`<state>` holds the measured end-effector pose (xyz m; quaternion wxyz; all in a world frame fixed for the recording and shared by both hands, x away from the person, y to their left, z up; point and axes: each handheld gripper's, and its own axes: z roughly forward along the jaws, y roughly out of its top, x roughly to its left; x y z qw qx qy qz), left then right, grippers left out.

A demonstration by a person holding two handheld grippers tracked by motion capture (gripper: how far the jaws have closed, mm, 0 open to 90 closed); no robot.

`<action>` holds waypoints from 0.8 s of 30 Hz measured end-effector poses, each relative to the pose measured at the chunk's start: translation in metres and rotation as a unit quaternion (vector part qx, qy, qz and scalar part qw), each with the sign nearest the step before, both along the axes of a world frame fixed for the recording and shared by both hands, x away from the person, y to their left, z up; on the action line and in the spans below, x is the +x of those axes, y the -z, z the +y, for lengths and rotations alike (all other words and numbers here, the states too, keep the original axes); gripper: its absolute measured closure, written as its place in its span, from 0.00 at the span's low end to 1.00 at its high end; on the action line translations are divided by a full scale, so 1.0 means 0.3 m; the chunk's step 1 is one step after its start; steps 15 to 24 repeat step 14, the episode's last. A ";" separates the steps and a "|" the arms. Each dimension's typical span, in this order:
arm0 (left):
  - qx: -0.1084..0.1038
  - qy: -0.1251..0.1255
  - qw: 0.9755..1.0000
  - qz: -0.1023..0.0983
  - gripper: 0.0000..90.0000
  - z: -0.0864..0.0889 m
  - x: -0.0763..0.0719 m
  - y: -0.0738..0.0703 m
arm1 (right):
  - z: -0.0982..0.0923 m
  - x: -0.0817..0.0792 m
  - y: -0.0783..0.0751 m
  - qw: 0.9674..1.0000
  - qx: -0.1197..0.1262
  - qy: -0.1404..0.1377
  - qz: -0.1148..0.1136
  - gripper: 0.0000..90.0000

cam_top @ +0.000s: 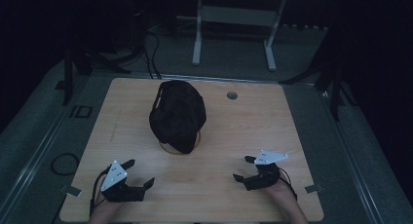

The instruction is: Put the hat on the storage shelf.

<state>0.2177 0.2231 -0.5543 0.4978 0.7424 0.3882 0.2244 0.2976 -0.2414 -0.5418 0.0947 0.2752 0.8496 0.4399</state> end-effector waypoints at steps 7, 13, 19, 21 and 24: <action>0.001 -0.003 1.000 -0.002 0.03 0.006 -0.003 0.000 | -0.010 -0.018 0.007 1.000 -0.012 0.001 -0.006 0.15; -0.001 -0.005 1.000 0.001 0.03 0.009 -0.002 0.003 | -0.011 -0.018 0.017 1.000 -0.028 -0.001 -0.012 0.15; -0.001 -0.004 1.000 0.001 0.03 0.009 -0.001 0.003 | -0.011 -0.019 0.014 1.000 -0.024 -0.001 -0.013 0.15; -0.001 -0.004 1.000 0.001 0.03 0.009 -0.001 0.003 | -0.011 -0.019 0.014 1.000 -0.024 -0.001 -0.013 0.15; -0.001 -0.004 1.000 0.001 0.03 0.009 -0.001 0.003 | -0.011 -0.019 0.014 1.000 -0.024 -0.001 -0.013 0.15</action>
